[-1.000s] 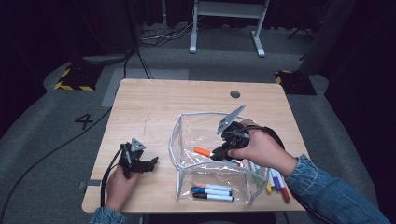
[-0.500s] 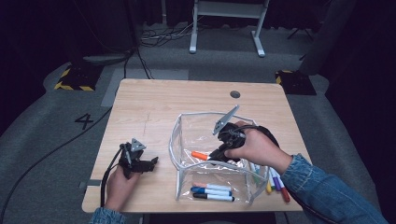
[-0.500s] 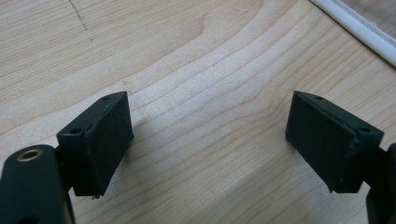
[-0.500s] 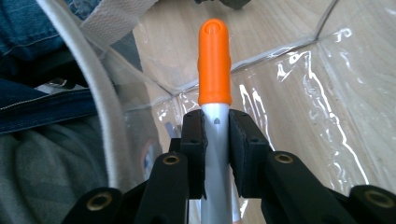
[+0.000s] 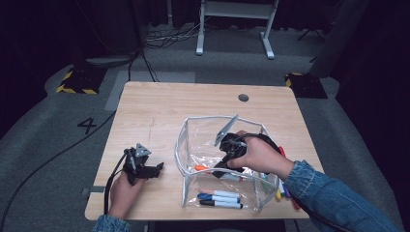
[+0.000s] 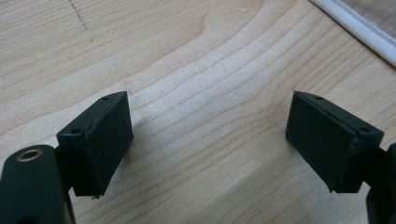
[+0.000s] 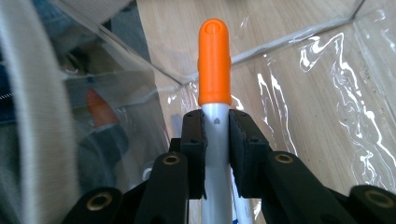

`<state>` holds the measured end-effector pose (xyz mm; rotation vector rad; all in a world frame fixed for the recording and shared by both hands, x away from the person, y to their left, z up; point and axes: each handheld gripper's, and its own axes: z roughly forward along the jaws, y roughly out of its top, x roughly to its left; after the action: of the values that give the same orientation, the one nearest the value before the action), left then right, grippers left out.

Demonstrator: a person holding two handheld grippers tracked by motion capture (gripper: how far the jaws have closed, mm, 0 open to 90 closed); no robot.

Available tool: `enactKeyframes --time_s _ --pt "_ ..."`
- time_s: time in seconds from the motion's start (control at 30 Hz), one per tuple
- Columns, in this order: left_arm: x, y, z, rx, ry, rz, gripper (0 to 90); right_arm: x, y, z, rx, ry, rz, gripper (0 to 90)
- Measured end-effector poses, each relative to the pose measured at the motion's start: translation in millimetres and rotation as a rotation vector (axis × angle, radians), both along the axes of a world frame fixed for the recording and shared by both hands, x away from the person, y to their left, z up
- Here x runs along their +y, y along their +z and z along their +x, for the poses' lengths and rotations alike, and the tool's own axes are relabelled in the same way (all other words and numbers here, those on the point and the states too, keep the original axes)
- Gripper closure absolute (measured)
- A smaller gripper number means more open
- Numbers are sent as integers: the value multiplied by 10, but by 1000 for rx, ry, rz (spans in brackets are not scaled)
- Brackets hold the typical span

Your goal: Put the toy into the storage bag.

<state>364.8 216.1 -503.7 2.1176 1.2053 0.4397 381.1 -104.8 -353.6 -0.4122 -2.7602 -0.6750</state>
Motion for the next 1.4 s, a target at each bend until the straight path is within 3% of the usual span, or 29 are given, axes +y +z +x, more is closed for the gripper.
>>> enactKeyframes --time_s 0.27,0.6,0.8,1.1,1.27,1.33,1.4 --pt "-1 -1 0 -1 1 -1 149 57 -185 54 78 23 -33 770" --pt "-1 0 0 -1 1 0 149 100 -356 90 73 64 -135 769" --pt "-1 0 0 0 1 -1 149 118 -446 89 83 62 -194 769" --pt "-10 -1 -1 -1 -2 -3 149 141 -557 105 108 69 -239 765" --pt "-11 1 1 1 -8 0 149 131 -625 99 138 84 -212 558" --pt "-11 1 1 0 -8 0 149 127 -610 120 102 79 -193 459" --pt "-10 1 1 0 -9 0 149 117 -549 166 48 47 -149 419"
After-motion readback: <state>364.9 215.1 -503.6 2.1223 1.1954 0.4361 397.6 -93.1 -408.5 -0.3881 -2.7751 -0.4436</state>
